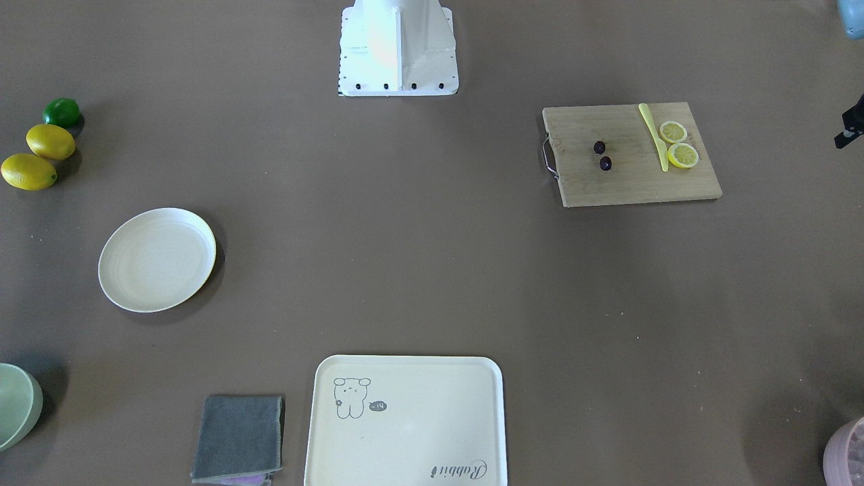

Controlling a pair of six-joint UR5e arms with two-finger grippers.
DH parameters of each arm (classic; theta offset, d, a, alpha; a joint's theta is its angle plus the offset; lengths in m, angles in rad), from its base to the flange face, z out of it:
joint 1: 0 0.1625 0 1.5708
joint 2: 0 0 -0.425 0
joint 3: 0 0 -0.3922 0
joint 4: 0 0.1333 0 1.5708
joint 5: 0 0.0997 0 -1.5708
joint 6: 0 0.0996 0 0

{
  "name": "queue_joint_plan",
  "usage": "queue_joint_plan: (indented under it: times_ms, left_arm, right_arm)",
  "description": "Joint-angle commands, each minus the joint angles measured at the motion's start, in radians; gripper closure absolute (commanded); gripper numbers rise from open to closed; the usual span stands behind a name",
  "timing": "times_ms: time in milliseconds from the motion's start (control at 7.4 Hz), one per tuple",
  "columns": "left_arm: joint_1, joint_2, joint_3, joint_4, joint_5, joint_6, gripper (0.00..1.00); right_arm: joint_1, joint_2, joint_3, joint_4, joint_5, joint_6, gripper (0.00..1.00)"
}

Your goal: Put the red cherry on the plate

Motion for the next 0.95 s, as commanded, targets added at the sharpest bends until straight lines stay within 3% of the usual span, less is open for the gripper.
queue_joint_plan:
  times_ms: [0,811]
  left_arm:
    - [-0.016,-0.016,-0.007,-0.006,-0.002,0.009,0.03]
    - [-0.058,-0.002,-0.018,-0.006,-0.011,0.012,0.03]
  right_arm:
    - [-0.012,-0.023,0.024,0.000,-0.008,-0.076,0.00]
    - [-0.015,-0.039,0.012,0.020,-0.013,-0.084,0.00]
